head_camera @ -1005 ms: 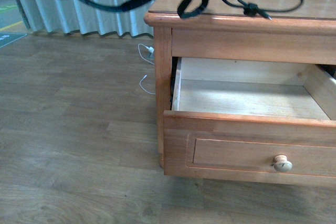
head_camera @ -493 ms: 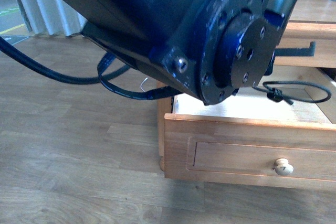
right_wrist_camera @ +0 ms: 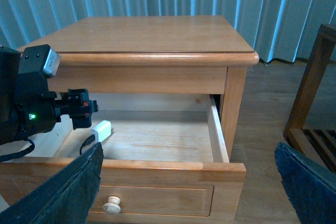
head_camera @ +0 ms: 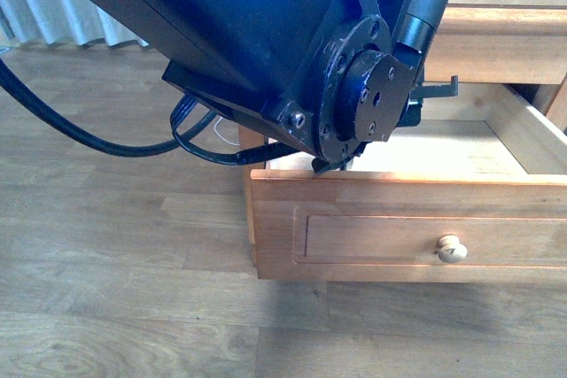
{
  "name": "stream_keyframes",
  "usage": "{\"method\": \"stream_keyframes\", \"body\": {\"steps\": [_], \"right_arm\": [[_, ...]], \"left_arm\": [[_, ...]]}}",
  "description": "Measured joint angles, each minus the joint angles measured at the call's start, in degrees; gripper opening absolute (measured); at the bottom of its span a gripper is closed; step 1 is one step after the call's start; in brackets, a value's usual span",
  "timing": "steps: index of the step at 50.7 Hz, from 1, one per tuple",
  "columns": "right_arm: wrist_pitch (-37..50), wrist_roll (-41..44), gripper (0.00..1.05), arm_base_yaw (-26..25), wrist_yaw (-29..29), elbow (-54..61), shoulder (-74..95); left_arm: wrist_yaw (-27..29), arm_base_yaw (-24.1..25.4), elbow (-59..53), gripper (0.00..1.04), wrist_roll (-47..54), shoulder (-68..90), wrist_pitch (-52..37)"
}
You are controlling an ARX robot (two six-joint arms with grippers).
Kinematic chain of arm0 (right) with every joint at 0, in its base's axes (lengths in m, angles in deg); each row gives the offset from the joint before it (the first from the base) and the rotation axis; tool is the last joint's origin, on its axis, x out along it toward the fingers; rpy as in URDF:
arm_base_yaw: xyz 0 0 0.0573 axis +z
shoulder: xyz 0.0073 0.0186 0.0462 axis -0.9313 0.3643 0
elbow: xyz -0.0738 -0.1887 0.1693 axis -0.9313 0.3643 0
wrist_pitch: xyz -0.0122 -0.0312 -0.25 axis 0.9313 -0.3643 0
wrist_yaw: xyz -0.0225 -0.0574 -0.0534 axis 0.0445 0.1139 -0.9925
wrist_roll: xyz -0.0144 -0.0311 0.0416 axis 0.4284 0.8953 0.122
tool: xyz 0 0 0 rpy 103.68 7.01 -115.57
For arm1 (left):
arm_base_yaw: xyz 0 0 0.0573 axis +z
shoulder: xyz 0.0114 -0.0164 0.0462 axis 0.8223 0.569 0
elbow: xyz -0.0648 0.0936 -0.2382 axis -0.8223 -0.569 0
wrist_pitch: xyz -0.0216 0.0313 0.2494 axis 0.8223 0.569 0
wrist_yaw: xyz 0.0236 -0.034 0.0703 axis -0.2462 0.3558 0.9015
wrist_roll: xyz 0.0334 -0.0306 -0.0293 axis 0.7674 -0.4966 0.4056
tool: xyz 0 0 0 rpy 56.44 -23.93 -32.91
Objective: Put charger into drawer
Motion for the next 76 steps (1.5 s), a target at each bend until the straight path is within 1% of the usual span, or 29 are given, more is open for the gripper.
{"method": "stream_keyframes", "body": {"steps": [4,9,11,13,17,21,26,34,45,48,52,55,59,60,73,75,76], "right_arm": [[0.0,0.0,0.97,0.0,0.0,0.0,0.0],[0.0,0.0,0.97,0.0,0.0,0.0,0.0],[0.0,0.0,0.97,0.0,0.0,0.0,0.0],[0.0,0.0,0.97,0.0,0.0,0.0,0.0],[0.0,0.0,0.97,0.0,0.0,0.0,0.0],[0.0,0.0,0.97,0.0,0.0,0.0,0.0],[0.0,0.0,0.97,0.0,0.0,0.0,0.0],[0.0,0.0,0.97,0.0,0.0,0.0,0.0],[0.0,0.0,0.97,0.0,0.0,0.0,0.0],[0.0,0.0,0.97,0.0,0.0,0.0,0.0],[0.0,0.0,0.97,0.0,0.0,0.0,0.0],[0.0,0.0,0.97,0.0,0.0,0.0,0.0],[0.0,0.0,0.97,0.0,0.0,0.0,0.0],[0.0,0.0,0.97,0.0,0.0,0.0,0.0],[0.0,0.0,0.97,0.0,0.0,0.0,0.0],[0.0,0.0,0.97,0.0,0.0,0.0,0.0],[0.0,0.0,0.97,0.0,0.0,0.0,0.0]], "left_arm": [[0.9,0.7,-2.6,0.79,0.6,-1.9,-2.1],[1.0,1.7,-6.0,0.92,1.2,-5.2,-3.9],[1.0,2.5,-8.1,0.99,2.2,-7.8,-5.1],[1.0,3.2,-9.7,1.01,2.9,-10.1,-5.9],[0.8,4.8,-13.4,0.98,4.2,-15.4,-7.7],[0.7,6.4,-17.5,0.99,5.7,-21.0,-9.2],[-0.2,8.7,-24.7,0.99,8.5,-30.0,-11.1],[-1.4,11.1,-37.9,0.99,11.7,-46.1,-10.8],[1.4,14.3,-55.8,0.99,12.3,-71.8,-2.2],[3.4,15.8,-61.9,0.99,11.0,-81.1,1.8],[4.1,17.6,-69.1,0.99,8.9,-92.2,7.6],[4.5,20.3,-74.1,0.99,6.0,-101.4,14.7],[3.5,23.4,-78.1,0.99,2.9,-110.5,22.4],[3.6,23.7,-78.4,0.99,2.3,-111.8,23.0],[3.3,24.2,-78.6,0.99,0.4,-113.5,23.4],[1.0,24.9,-79.0,0.97,1.9,-114.2,22.2],[-2.6,25.9,-79.9,0.93,3.4,-114.9,19.9]]}}
